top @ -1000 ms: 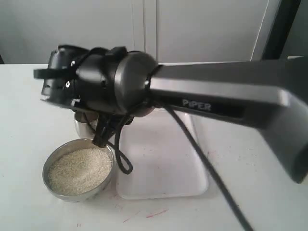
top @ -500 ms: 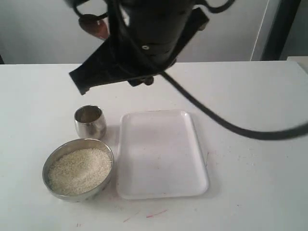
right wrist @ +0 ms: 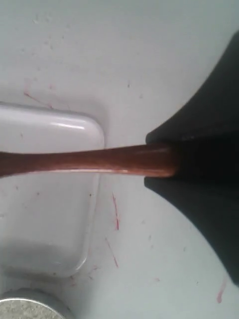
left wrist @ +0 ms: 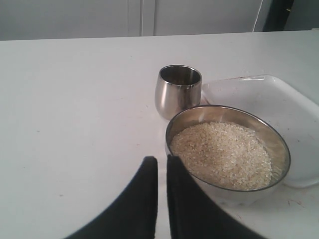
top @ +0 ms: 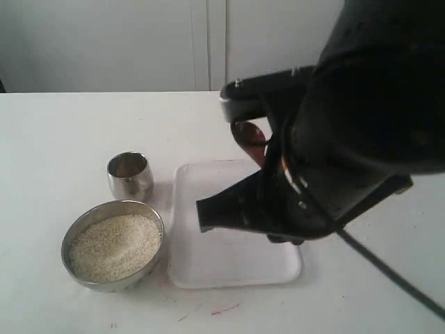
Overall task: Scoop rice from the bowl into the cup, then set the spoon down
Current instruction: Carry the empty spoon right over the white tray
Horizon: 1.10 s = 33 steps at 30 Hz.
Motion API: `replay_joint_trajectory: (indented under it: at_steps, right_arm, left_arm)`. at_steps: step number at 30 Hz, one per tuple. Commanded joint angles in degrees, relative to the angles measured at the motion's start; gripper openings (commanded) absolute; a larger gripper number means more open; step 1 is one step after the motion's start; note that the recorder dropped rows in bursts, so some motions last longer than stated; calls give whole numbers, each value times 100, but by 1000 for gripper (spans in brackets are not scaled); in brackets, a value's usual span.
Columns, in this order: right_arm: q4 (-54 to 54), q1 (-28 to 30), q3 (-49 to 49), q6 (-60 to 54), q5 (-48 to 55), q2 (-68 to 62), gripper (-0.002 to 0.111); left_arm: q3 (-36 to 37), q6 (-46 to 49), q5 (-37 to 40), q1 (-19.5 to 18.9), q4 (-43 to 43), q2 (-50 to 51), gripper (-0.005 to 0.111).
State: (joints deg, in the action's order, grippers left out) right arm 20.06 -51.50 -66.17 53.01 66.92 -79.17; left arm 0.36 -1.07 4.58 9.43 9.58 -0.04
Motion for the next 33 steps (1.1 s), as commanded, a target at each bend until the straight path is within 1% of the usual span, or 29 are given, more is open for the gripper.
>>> replay_joint_trajectory:
  at_steps: [1,8,10,17,24,29,33]
  right_arm:
    - [-59,25,298,713,-1095,-426,0]
    - [632,82,288,1430,-2049,-1563,0]
    - [728,224,278,1686,-2162,-1858,0]
    - [421,822,278,1431,-2590,-2271,0]
    - [364,1214,-116,842,-2512,-2428,0]
    - [168,1263,-622,252,-2025,-2726,0]
    - [-81,1263,-727,60,-1907,-2895,0]
  left_arm:
    - [-36,1,-21,38,55,4,14]
    - [-36,1,-21,38,55,4,14]
    - [-36,1,-21,38,55,4,14]
    - [-36,1,-21,38,55,4,14]
    - [-36,1,-21,38,55,4,14]
    - [-36,1,-21,38,55,4,14]
    - [-36,1,-21,38,55,4,14]
